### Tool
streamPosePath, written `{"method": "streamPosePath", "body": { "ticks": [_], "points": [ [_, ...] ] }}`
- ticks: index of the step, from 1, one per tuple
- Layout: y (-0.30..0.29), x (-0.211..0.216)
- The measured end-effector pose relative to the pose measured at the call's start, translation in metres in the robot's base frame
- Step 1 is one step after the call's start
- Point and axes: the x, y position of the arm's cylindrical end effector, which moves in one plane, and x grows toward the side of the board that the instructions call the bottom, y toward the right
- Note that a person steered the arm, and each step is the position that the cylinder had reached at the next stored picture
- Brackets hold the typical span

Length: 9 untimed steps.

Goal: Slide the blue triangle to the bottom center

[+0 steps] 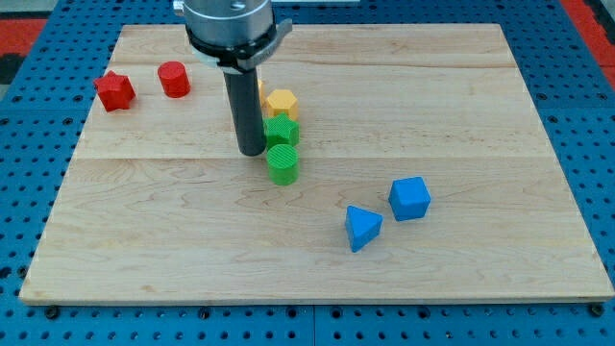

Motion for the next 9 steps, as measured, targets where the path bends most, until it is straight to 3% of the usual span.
{"method": "streamPosePath", "body": {
  "ticks": [2, 4, 5, 8, 9],
  "points": [
    [0.008, 0.008],
    [0.004, 0.041],
    [0.004, 0.078],
    [0.072, 0.06],
    [0.073, 0.078]
  ]
}}
